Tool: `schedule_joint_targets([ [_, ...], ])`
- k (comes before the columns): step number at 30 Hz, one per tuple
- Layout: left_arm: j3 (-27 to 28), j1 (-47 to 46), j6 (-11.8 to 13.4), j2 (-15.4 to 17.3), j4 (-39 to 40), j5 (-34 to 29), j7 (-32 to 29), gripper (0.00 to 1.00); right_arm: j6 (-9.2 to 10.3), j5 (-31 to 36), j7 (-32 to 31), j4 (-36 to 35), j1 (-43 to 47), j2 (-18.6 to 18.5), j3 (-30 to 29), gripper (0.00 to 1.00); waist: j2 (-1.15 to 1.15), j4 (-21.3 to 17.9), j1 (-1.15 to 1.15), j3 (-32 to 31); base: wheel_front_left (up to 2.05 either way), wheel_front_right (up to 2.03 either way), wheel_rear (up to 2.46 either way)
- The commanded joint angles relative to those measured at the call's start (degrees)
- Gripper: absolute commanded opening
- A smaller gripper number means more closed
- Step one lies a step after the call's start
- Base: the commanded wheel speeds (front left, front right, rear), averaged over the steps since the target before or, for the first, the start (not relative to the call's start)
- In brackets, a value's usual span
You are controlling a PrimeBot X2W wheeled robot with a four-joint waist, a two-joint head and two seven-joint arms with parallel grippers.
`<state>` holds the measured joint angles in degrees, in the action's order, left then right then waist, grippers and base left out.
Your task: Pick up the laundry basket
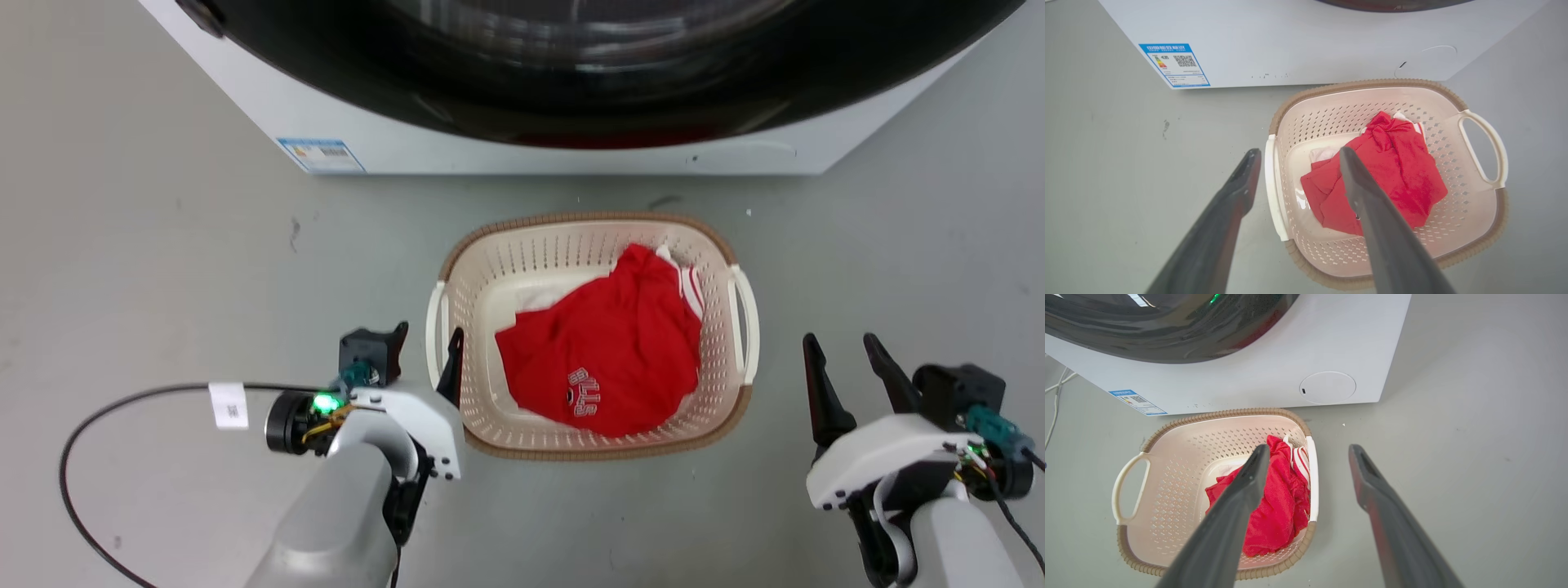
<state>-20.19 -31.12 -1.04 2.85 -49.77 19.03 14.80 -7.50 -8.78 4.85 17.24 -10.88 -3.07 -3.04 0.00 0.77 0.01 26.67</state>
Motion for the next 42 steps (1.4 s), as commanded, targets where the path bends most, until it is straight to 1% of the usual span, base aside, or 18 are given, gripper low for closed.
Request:
schedule_joint_targets([
  [1, 0.14, -3.46, -0.76, 0.05, -2.84, 0.60, -0.28, 1.00, 0.02, -1.16, 0.56, 3.10, -3.53, -0.59, 0.67, 1.00, 0.00, -1.08, -0.01, 5.88, 0.00, 0.00, 0.00],
  [8, 1.11, -11.30, -2.52, 0.31, -10.05, 2.45, -2.28, 1.00, 0.02, -3.84, 1.17, 13.18, -12.59, -1.88, 3.47, 1.00, 0.00, -1.74, -0.01, 12.92, 0.00, 0.00, 0.00],
  [15, 1.59, -17.83, -4.34, 1.17, -15.94, 4.29, -5.53, 1.00, 0.02, -7.44, 0.36, 24.68, -22.54, -2.15, 7.07, 1.00, 0.00, -2.25, -0.01, 17.96, 0.00, 0.00, 0.00],
  [23, 1.28, -22.92, -5.35, 2.54, -19.99, 5.37, -8.70, 1.00, 0.03, -12.10, -1.74, 35.44, -32.08, -2.33, 12.62, 1.00, 0.00, -2.94, -0.01, 21.56, 0.00, 0.00, 0.00],
  [24, 1.15, -24.40, -5.49, 2.99, -20.77, 5.56, -9.47, 1.00, 0.03, -13.74, -2.74, 38.39, -34.99, -2.53, 14.79, 1.00, 0.00, -3.04, -0.01, 22.67, 0.00, 0.00, 0.00],
  [33, 1.26, -28.30, -5.88, 3.82, -22.26, 6.79, -11.12, 1.00, 0.02, -18.71, -4.88, 44.16, -41.44, -2.99, 20.90, 1.00, 0.00, -3.34, -0.01, 24.99, 0.00, 0.00, 0.00],
  [34, 1.36, -28.46, -5.82, 3.74, -22.42, 7.08, -11.49, 1.00, 0.02, -19.23, -5.20, 44.70, -41.82, -3.01, 21.43, 0.85, 0.00, -3.36, -0.01, 25.08, 0.00, 0.00, 0.00],
  [35, 1.29, -28.60, -5.90, 3.67, -22.57, 7.10, -11.74, 0.64, 0.03, -19.79, -5.42, 45.15, -42.23, -3.08, 21.95, 0.36, 0.00, -3.37, -0.01, 25.13, 0.00, 0.00, 0.00],
  [36, 1.23, -28.89, -5.94, 3.67, -22.63, 7.32, -11.80, 0.00, 0.02, -20.43, -5.77, 45.42, -42.63, -3.04, 22.48, 0.00, 0.00, -3.38, -0.01, 25.17, 0.00, 0.00, 0.00],
  [42, 0.59, -28.83, -6.26, 2.94, -23.11, 8.14, -13.21, 0.00, 0.01, -23.65, -6.17, 46.46, -43.46, -3.26, 25.87, 0.00, 0.00, -3.49, -0.01, 24.80, 0.00, 0.00, 0.00],
])
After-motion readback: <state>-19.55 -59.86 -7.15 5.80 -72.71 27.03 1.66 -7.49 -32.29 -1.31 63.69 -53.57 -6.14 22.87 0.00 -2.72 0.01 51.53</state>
